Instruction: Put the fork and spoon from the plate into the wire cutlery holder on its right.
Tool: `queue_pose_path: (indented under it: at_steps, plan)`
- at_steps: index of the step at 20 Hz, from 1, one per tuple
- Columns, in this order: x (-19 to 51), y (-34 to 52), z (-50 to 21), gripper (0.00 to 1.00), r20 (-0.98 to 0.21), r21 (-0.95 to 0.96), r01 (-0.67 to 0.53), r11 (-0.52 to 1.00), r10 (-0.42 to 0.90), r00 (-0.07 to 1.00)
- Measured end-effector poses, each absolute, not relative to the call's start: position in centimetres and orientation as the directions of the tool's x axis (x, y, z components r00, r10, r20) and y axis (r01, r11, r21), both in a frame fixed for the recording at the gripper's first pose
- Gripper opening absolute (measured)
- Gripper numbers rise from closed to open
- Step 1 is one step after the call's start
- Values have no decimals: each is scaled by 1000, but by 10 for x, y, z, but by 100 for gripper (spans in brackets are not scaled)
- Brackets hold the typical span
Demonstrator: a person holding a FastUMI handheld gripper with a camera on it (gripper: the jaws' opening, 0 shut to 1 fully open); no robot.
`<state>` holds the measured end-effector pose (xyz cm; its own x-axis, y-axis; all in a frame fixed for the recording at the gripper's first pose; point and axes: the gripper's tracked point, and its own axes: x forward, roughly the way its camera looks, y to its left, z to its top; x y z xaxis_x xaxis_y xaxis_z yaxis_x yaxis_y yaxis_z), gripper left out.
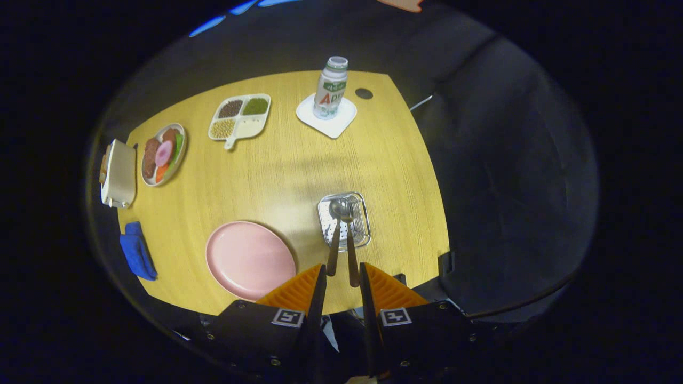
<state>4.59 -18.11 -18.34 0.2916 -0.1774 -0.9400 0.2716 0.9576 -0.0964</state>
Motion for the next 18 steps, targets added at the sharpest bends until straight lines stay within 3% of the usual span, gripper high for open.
queue_pose_path:
  at_steps: [4, 10, 14, 18]
  plan:
    - [73, -169, -116, 37, -815, -37, 304, 952, -205, 542]
    - [88, -148, -6, 37, -526, 4, 303, 953, -256, 811]
    - [89, -129, 62, 37, -301, 79, 271, 959, -236, 924]
    - [80, -120, 110, 37, -132, 102, 223, 969, -209, 969]
